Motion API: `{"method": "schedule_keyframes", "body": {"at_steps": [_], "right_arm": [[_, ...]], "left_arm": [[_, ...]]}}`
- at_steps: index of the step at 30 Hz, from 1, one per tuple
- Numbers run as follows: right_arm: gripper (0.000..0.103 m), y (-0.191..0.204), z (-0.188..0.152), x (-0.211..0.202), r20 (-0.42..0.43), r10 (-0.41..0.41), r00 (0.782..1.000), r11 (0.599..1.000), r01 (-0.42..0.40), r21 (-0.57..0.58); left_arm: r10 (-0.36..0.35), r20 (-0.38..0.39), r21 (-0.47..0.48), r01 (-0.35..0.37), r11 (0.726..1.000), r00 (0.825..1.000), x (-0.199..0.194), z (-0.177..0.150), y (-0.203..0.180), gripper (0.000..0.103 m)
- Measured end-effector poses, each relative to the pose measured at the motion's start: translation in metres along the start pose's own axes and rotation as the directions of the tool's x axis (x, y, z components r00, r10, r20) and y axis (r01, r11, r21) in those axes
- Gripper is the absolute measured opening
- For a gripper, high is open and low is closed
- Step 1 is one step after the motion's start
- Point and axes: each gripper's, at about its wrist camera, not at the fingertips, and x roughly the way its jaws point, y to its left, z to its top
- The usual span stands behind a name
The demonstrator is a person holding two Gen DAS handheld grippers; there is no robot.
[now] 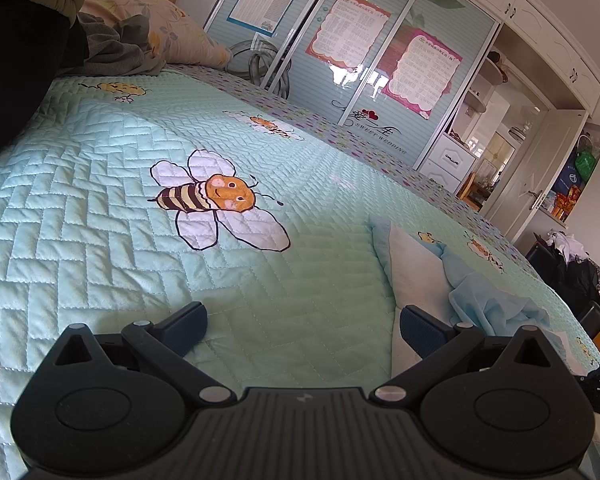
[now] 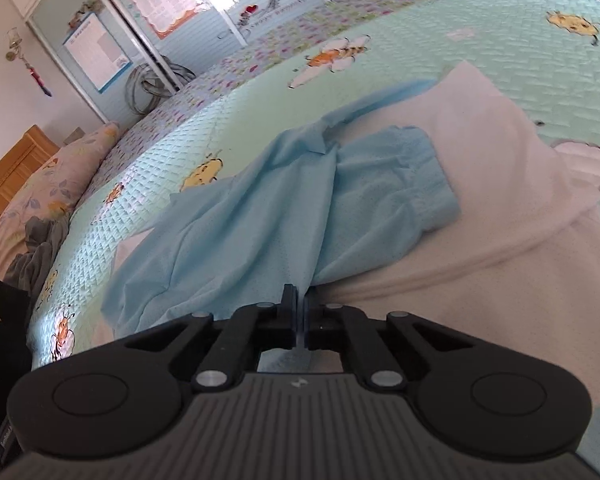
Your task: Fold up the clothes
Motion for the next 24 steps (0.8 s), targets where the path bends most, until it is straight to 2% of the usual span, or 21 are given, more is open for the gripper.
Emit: {"method": "schedule_keyframes", "body": {"at_steps": [3,7,9,10,17,20,24], "right_arm": [[0.018,-0.016,-0.003,-0.005,-0.021,0.030,0.999,0.995,-0.028,0.094],[0.019,-0.012,-0.014,-0.010,-0.013,0.052,0.999,0.996,-0.051,0.068],[0.012,-0.011,-0.017,-0.012,0.002,0.061,0.998,0.996,-0.061,0.060],[0.003,-0.011,-0.017,-0.013,0.008,0.062,0.998,0.996,-0.063,0.055],[0.003,-0.036,-0.006,-0.045,0.060,0.044,0.997,0.997,-0.047,0.061],[0.003,-0.048,0.006,-0.060,0.118,0.017,0.993,0.998,-0.025,0.065],[0.003,-0.072,0.001,-0.046,0.021,-0.115,0.993,0.991,0.113,0.074]], "left_arm": [[0.000,0.000,0.001,0.000,1.000,1.000,0.000,0.000,0.000,0.102],[0.000,0.000,0.001,0.000,1.000,1.000,0.000,0.000,0.000,0.102],[-0.001,0.001,-0.001,0.001,1.000,1.000,0.000,0.000,0.000,0.102],[-0.001,0.001,-0.001,0.001,1.000,1.000,0.000,0.000,0.000,0.102],[0.001,0.000,0.001,-0.001,1.000,1.000,0.000,0.000,-0.001,0.102],[0.001,0.000,0.001,-0.001,1.000,1.000,0.000,0.000,-0.001,0.102],[0.000,0.000,0.001,0.000,1.000,1.000,0.000,0.000,-0.001,0.102]]}}
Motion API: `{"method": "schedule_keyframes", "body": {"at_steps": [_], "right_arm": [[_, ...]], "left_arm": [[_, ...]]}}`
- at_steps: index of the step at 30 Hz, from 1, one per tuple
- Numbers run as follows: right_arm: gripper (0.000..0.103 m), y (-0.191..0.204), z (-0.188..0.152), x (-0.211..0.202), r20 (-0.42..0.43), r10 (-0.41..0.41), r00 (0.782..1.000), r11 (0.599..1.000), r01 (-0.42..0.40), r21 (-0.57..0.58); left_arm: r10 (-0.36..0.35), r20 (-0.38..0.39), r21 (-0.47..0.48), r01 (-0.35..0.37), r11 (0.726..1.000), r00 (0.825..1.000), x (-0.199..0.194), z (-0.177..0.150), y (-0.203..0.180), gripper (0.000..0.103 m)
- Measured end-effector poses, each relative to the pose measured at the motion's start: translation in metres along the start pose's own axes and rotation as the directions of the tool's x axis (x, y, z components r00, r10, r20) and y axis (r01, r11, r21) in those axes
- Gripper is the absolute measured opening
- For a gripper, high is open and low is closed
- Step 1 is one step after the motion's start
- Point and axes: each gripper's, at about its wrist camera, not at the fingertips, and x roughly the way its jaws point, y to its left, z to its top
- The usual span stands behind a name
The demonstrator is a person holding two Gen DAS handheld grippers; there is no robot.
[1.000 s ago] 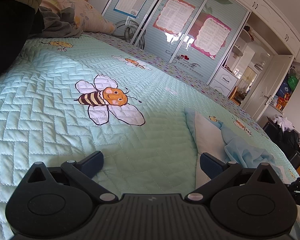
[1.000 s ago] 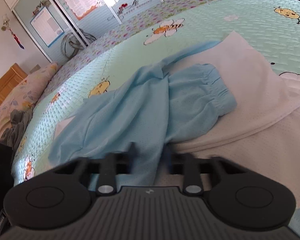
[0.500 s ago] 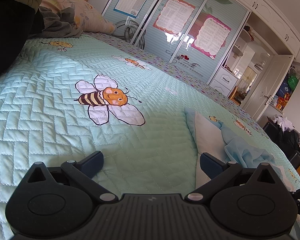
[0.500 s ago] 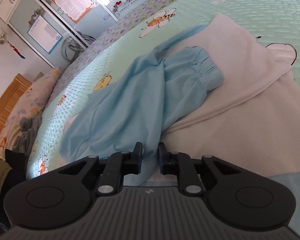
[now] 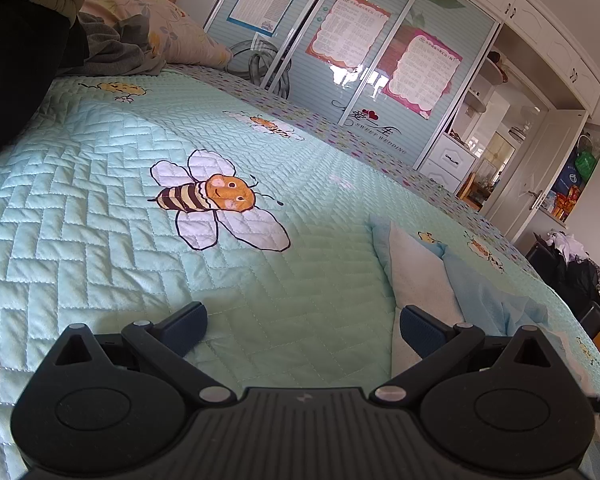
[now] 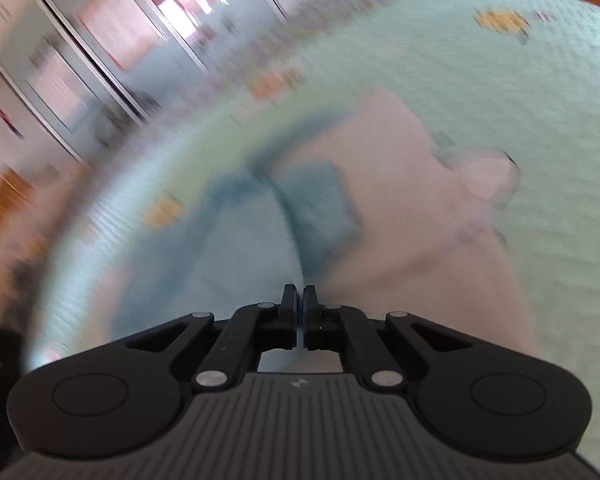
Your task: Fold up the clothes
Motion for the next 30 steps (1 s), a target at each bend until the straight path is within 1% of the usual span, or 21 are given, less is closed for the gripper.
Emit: {"method": "schedule_keyframes", "body": {"at_steps": [3,7,10,12,13,14,16,18,22,23,25,28,29,30], "right_arm": [[0.004,-0.010,-0.010,-0.003,0.033,0.010,0.999,1.000,-0.011,0.021],[0.010,-0.002,-0.009,-0.009,0.070,-0.006,0.998,1.000,0.006,0.004],[0.025,0.010,-0.001,-0.027,0.170,-0.022,0.985,0.999,0.028,-0.035],[0.027,0.020,0.009,-0.036,0.231,-0.001,0.973,0.997,0.019,-0.075],[0.030,0.025,0.016,-0.038,0.247,0.017,0.969,0.996,0.006,-0.092],[0.036,0.030,0.025,-0.035,0.241,0.039,0.970,0.995,-0.015,-0.102],[0.044,0.038,0.044,-0.020,0.192,0.078,0.978,0.993,-0.059,-0.101],[0.044,0.046,0.061,0.002,0.156,0.107,0.982,0.990,-0.090,-0.110],[0.045,0.064,0.094,0.048,0.087,0.089,0.992,0.971,-0.067,-0.230],[0.045,0.065,0.101,0.058,0.072,0.082,0.994,0.968,-0.062,-0.243],[0.046,0.064,0.112,0.076,0.048,0.072,0.996,0.965,-0.058,-0.254],[0.047,0.058,0.121,0.098,0.005,0.071,0.997,0.969,-0.068,-0.238],[0.047,0.056,0.122,0.103,-0.005,0.078,0.997,0.969,-0.077,-0.234],[0.042,0.055,0.123,0.106,-0.013,0.097,0.995,0.967,-0.098,-0.236]], "left_arm": [[0.000,0.000,0.000,0.000,1.000,1.000,0.000,0.000,0.000,0.102],[0.000,0.000,-0.001,0.000,1.000,1.000,0.000,0.000,0.001,0.102],[0.000,-0.001,-0.001,0.000,1.000,1.000,0.000,0.000,0.002,0.102],[0.002,-0.001,0.001,-0.002,1.000,1.000,0.000,0.000,0.002,0.102],[0.002,-0.002,0.002,-0.002,1.000,1.000,0.000,0.000,0.002,0.102],[0.003,-0.002,0.003,-0.003,1.000,1.000,0.000,0.000,0.002,0.102],[0.003,-0.002,0.003,-0.003,1.000,1.000,0.000,0.000,0.002,0.102],[0.002,-0.001,0.003,-0.002,1.000,1.000,0.000,0.000,0.002,0.102],[0.004,-0.001,0.005,-0.004,1.000,1.000,0.000,-0.001,0.002,0.102],[0.004,-0.001,0.006,-0.004,1.000,1.000,0.000,-0.002,0.002,0.102],[0.006,-0.001,0.008,-0.006,1.000,1.000,0.000,-0.002,0.001,0.102],[0.008,-0.002,0.010,-0.008,1.000,1.000,0.000,-0.002,0.001,0.102],[0.008,-0.002,0.010,-0.008,1.000,1.000,0.000,-0.002,0.000,0.102],[0.008,-0.003,0.010,-0.008,1.000,1.000,0.000,-0.001,0.000,0.102]]}}
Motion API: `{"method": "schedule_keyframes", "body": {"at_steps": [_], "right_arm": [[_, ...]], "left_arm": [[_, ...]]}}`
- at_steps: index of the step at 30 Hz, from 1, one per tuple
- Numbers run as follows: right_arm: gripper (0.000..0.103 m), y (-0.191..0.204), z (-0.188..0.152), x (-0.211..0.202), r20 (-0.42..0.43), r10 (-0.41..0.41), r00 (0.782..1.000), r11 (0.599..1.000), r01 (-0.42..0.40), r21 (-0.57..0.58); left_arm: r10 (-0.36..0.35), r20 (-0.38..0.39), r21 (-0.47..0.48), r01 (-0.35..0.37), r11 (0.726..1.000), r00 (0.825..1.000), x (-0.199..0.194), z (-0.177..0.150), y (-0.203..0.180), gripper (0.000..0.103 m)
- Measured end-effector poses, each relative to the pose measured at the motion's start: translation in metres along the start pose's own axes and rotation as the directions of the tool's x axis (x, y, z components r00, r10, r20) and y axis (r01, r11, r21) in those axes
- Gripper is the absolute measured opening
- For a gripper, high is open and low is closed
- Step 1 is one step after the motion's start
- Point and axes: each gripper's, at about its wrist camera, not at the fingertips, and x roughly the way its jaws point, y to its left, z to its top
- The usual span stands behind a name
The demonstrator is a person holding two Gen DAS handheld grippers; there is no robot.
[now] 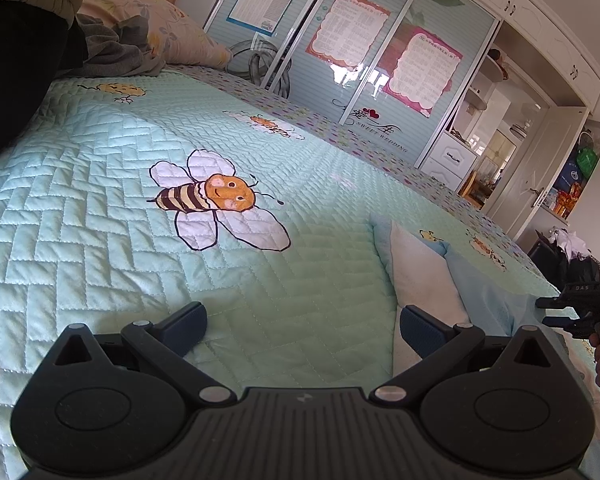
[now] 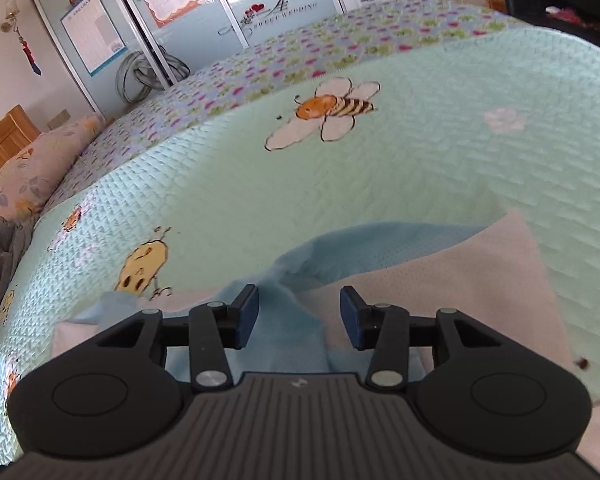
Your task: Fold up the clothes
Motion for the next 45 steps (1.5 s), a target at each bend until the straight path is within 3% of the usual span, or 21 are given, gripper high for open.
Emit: {"method": "schedule_keyframes", "body": {"at_steps": [1,2,10,13,15,18,19,22,23,26,27,31,32,34,36,38,42,45], "right_arm": [[0.012,-0.001,0.001,0.003,-0.004,0.021,1.000,1.000,-0.021,-0.002],[0.001,-0.003,0.002,0.006,-0.008,0.037,0.999,0.999,-0.037,-0.003],[0.001,-0.030,0.033,0.021,-0.001,-0.020,1.000,0.996,0.020,0.085],[0.008,-0.040,0.035,0.023,-0.003,-0.076,0.997,0.989,0.076,0.126],[0.009,-0.027,0.023,0.002,0.062,-0.100,0.993,0.993,0.096,0.067],[0.025,0.006,-0.012,-0.043,0.091,0.042,0.995,0.999,-0.042,-0.007],[0.036,0.018,-0.029,-0.057,0.084,0.095,0.992,0.995,-0.094,-0.018],[0.053,0.068,-0.083,-0.096,0.062,0.150,0.987,0.977,-0.138,-0.165],[0.054,0.085,-0.101,-0.108,0.057,0.155,0.986,0.965,-0.139,-0.222],[0.056,0.139,-0.149,-0.130,0.081,0.090,0.993,0.892,-0.044,-0.450],[0.056,0.157,-0.164,-0.131,0.103,0.048,0.993,0.839,0.016,-0.544],[0.056,0.209,-0.217,-0.119,0.205,-0.091,0.975,0.551,0.220,-0.805],[0.056,0.215,-0.223,-0.113,0.219,-0.112,0.969,0.502,0.245,-0.829],[0.055,0.221,-0.230,-0.104,0.223,-0.139,0.965,0.458,0.263,-0.850],[0.045,0.221,-0.228,-0.098,0.216,-0.160,0.963,0.456,0.267,-0.849],[0.005,0.218,-0.224,-0.093,0.213,-0.179,0.960,0.463,0.274,-0.843],[0.004,0.204,-0.209,-0.089,0.196,-0.200,0.960,0.514,0.273,-0.813],[0.004,0.191,-0.195,-0.097,0.195,-0.186,0.963,0.597,0.268,-0.756]], "left_arm": [[0.000,0.000,0.000,0.000,1.000,1.000,0.000,0.000,0.000,0.102],[0.000,0.000,0.000,0.000,1.000,1.000,0.000,0.000,0.000,0.102],[0.001,0.000,0.002,-0.001,1.000,1.000,0.000,0.000,-0.001,0.102],[0.000,0.001,0.000,0.000,1.000,1.000,0.000,0.000,-0.001,0.102],[-0.002,0.002,-0.003,0.002,1.000,1.000,0.000,0.000,-0.002,0.102],[-0.004,0.004,-0.007,0.004,1.000,1.000,0.000,0.000,-0.002,0.102],[-0.004,0.003,-0.008,0.004,1.000,1.000,0.000,0.001,-0.002,0.102],[-0.004,0.003,-0.010,0.004,1.000,1.000,0.000,0.001,-0.002,0.102],[-0.005,0.003,-0.011,0.005,1.000,1.000,0.000,0.001,-0.002,0.102],[-0.007,0.003,-0.016,0.008,1.000,1.000,0.000,0.002,-0.001,0.102],[-0.008,0.003,-0.017,0.008,1.000,1.000,0.001,0.002,-0.001,0.102],[-0.011,0.003,-0.022,0.011,1.000,1.000,0.001,0.002,0.000,0.102],[-0.012,0.003,-0.023,0.012,1.000,1.000,0.001,0.002,0.000,0.102],[-0.013,0.003,-0.024,0.013,1.000,1.000,0.001,0.002,0.001,0.102],[-0.013,0.003,-0.025,0.013,1.000,1.000,0.001,0.002,0.002,0.102],[-0.013,0.002,-0.025,0.013,1.000,1.000,0.002,0.002,0.002,0.102],[-0.011,0.001,-0.024,0.011,1.000,1.000,0.002,0.002,0.002,0.102],[-0.015,0.009,-0.032,0.016,0.999,1.000,-0.001,0.003,0.003,0.102]]}}
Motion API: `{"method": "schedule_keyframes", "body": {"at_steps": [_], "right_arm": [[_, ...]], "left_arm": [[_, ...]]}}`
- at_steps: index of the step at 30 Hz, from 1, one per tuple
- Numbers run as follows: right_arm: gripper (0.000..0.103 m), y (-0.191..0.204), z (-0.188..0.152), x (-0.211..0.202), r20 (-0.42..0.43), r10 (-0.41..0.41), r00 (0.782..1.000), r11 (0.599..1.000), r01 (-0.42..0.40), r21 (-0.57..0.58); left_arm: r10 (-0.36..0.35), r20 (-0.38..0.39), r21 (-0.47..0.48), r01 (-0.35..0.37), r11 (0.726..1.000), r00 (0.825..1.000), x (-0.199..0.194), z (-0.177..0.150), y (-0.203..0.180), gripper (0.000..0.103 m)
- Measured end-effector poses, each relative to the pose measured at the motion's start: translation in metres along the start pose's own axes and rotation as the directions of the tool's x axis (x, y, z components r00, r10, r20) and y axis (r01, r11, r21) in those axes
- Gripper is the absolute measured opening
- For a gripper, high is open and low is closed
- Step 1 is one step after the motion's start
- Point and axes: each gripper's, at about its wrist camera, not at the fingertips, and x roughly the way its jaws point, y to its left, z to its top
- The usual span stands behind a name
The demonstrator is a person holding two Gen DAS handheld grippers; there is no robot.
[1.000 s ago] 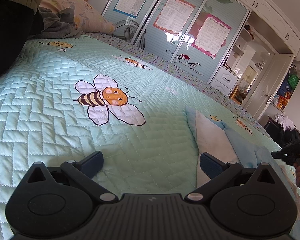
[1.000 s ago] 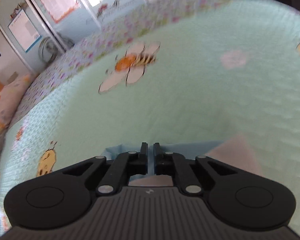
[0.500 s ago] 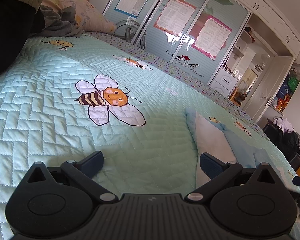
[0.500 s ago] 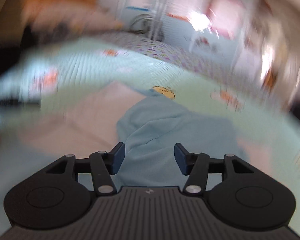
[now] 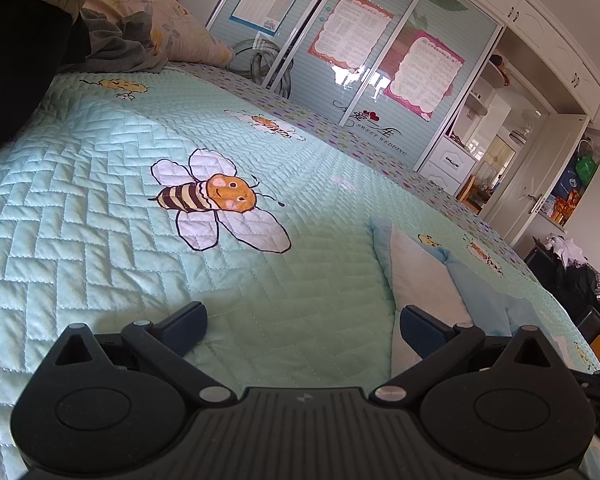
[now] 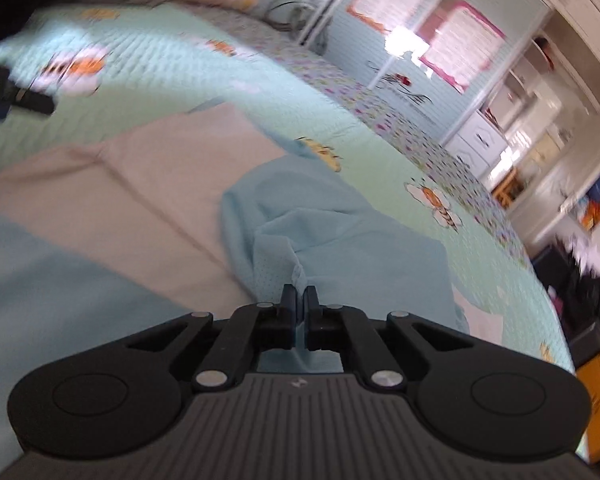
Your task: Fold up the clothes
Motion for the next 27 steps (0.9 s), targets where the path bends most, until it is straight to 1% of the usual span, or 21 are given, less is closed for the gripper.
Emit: {"method": "schedule_keyframes", "body": {"at_steps": [2,3,4,6,7,8,9,11,12,14,15,16,19,20,22,23,25,27], "right_arm": [[0.004,-0.019,-0.003,-0.002,0.002,0.037,0.999,0.994,-0.037,0.106],[0.004,-0.028,-0.005,-0.001,-0.001,0.059,0.998,0.985,-0.058,0.162],[0.004,-0.038,-0.006,0.000,-0.002,0.087,0.996,0.972,-0.084,0.218],[0.004,-0.059,-0.011,0.001,0.012,0.150,0.989,0.928,-0.145,0.343],[0.004,-0.070,-0.014,0.001,0.024,0.173,0.985,0.901,-0.168,0.401],[0.004,-0.080,-0.018,0.002,0.038,0.197,0.980,0.871,-0.192,0.453],[0.004,-0.089,-0.021,0.003,0.049,0.220,0.974,0.839,-0.215,0.500],[0.004,-0.106,-0.026,0.010,0.075,0.275,0.959,0.770,-0.266,0.580],[0.004,-0.113,-0.029,0.012,0.087,0.294,0.952,0.740,-0.284,0.609],[0.004,-0.125,-0.033,0.016,0.112,0.323,0.940,0.691,-0.315,0.651],[0.004,-0.129,-0.035,0.016,0.122,0.330,0.936,0.676,-0.324,0.662],[0.004,-0.132,-0.036,0.017,0.129,0.332,0.934,0.669,-0.330,0.666],[0.004,-0.136,-0.037,0.019,0.156,0.350,0.924,0.654,-0.360,0.665],[0.004,-0.137,-0.037,0.019,0.166,0.356,0.920,0.649,-0.371,0.665],[0.004,-0.140,-0.038,0.020,0.192,0.368,0.910,0.628,-0.396,0.670],[0.004,-0.142,-0.039,0.021,0.205,0.374,0.905,0.618,-0.408,0.672],[0.004,-0.144,-0.041,0.022,0.227,0.381,0.896,0.600,-0.427,0.676],[0.004,-0.147,-0.044,0.023,0.245,0.384,0.890,0.580,-0.439,0.686]], "left_arm": [[0.002,0.021,-0.013,-0.002,1.000,1.000,-0.008,0.002,0.000,0.102],[0.000,0.028,0.007,0.000,1.000,1.000,-0.014,0.005,-0.005,0.102],[-0.016,0.031,0.052,0.015,0.999,0.999,-0.021,0.007,-0.013,0.102],[-0.085,0.004,0.138,0.084,0.987,0.996,-0.036,0.011,-0.036,0.102],[-0.154,-0.042,0.120,0.158,0.980,0.987,-0.037,0.013,-0.046,0.102],[-0.222,-0.087,0.099,0.230,0.968,0.971,-0.039,0.014,-0.057,0.102],[-0.284,-0.126,0.079,0.295,0.952,0.950,-0.040,0.014,-0.068,0.102],[-0.347,-0.173,0.079,0.364,0.928,0.922,-0.035,0.009,-0.097,0.102],[-0.364,-0.198,0.082,0.385,0.919,0.910,-0.029,0.005,-0.110,0.102],[-0.419,-0.276,-0.006,0.435,0.901,0.865,-0.008,0.001,-0.128,0.102],[-0.450,-0.309,-0.091,0.445,0.891,0.838,0.006,0.000,-0.130,0.102],[-0.479,-0.336,-0.173,0.447,0.878,0.811,0.019,-0.002,-0.132,0.102],[-0.498,-0.364,-0.281,0.417,0.864,0.787,0.045,-0.004,-0.136,0.102],[-0.501,-0.372,-0.313,0.403,0.860,0.781,0.053,-0.005,-0.137,0.102],[-0.476,-0.396,-0.353,0.349,0.868,0.785,0.065,-0.009,-0.139,0.102],[-0.477,-0.405,-0.389,0.325,0.862,0.780,0.070,-0.011,-0.138,0.102],[-0.484,-0.424,-0.461,0.278,0.843,0.765,0.080,-0.017,-0.137,0.102],[-0.501,-0.429,-0.529,0.240,0.814,0.752,0.088,-0.023,-0.136,0.102]]}}
